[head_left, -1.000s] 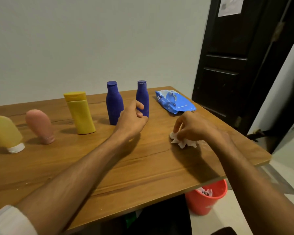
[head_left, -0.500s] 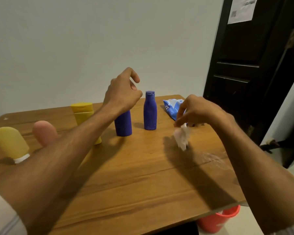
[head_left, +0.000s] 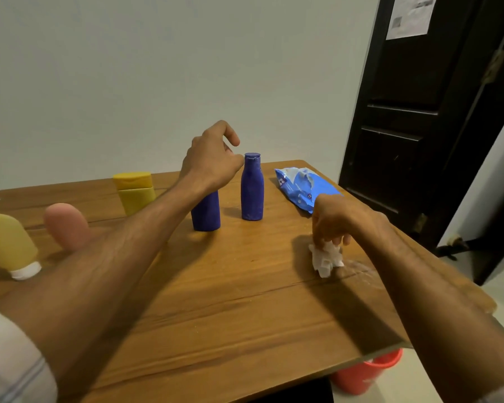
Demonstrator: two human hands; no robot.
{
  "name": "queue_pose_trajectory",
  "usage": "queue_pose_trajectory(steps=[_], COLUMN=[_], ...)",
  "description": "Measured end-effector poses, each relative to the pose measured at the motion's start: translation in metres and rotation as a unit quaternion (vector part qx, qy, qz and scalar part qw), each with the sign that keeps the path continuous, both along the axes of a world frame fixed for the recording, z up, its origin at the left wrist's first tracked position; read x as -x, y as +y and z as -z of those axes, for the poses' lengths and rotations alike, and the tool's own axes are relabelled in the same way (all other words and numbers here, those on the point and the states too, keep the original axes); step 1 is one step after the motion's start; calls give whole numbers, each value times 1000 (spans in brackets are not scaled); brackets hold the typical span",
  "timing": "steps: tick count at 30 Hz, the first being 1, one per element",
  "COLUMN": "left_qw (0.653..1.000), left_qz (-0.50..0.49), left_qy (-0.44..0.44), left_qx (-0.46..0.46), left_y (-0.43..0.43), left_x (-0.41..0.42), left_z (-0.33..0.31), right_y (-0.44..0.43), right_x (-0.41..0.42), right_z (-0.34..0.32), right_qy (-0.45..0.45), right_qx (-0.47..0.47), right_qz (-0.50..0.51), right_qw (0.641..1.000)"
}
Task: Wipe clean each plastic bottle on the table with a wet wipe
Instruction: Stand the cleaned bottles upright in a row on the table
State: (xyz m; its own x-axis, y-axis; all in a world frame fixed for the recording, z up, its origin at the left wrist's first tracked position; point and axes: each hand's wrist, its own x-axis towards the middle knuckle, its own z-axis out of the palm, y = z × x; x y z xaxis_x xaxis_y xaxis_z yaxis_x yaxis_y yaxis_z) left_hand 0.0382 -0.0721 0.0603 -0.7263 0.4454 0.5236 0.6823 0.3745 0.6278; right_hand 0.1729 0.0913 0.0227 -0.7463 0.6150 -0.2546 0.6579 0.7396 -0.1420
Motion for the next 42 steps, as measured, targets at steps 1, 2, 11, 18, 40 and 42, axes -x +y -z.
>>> queue_pose_trajectory(steps=[1, 2, 11, 18, 40, 42], left_qw=[1000, 1000, 994, 919, 920, 919], left_qz=[-2, -3, -28, -36, 93, 91], left_qy=[1, 3, 90, 165, 19, 8], left_qx=[1, 2, 57, 356, 381, 384], left_y=[1, 1, 5, 34, 108, 111], left_x=[-1, -1, 2, 36, 146, 155], left_z=[0, 0, -11, -35, -69, -59], right_y=[0, 0, -11, -23, 35, 37], right_x=[-2, -3, 26, 82, 198, 209], right_z=[-1, -3, -26, -41, -65, -56], right_qy=[-11, -20, 203, 242, 279, 271], right_qx=[0, 0, -31, 40, 19, 6], right_qz=[1, 1, -67, -92, -102, -104], right_qw=[1000, 1000, 976, 965, 955, 957])
